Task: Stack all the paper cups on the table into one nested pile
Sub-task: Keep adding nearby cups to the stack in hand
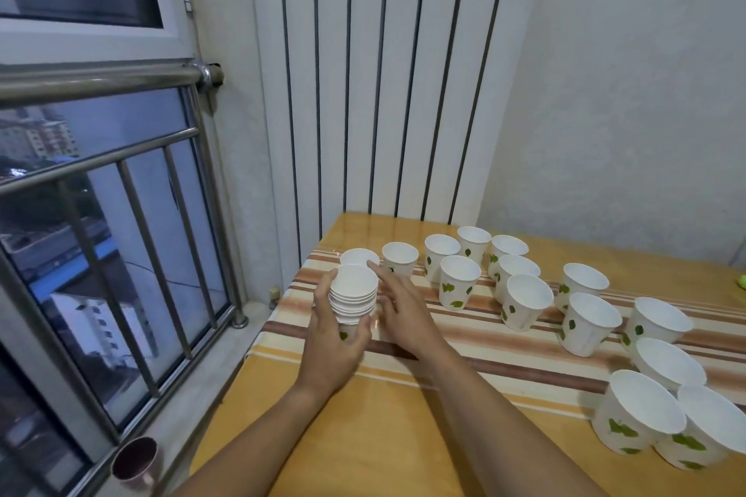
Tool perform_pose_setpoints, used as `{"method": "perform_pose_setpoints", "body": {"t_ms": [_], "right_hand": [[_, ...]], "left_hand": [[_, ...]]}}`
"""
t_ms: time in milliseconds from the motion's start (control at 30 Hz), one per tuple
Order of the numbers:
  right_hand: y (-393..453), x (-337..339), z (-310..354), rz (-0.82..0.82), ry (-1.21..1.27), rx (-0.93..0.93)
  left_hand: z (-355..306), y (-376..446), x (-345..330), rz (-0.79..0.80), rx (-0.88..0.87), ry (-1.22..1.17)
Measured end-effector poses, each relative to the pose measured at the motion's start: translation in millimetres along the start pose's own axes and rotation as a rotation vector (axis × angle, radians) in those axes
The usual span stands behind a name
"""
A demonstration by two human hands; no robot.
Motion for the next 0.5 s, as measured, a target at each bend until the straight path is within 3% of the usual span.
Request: {"method": "perform_pose_setpoints", "body": {"t_ms": [267,500], "right_hand": [[2.0,3.4,-4.8,-0.091,0.002,-0.045],[-18.6,48.5,13.6,-0.344,-0.008,0.015]], "left_hand": [[1.0,0.0,0.3,0.0,0.001,0.022],[-3.5,-0.1,-1.0,0.018,0.018,0.048]]}}
Point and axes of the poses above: each hand's wrist, its own y-axis towards the middle knuckle, its own x-axis out of the back of the hand, z = x × y, the point moved 9 cm from there along y, towards the middle knuckle, and after that the axes turned 4 degrees about z, right-handed, at the moved point
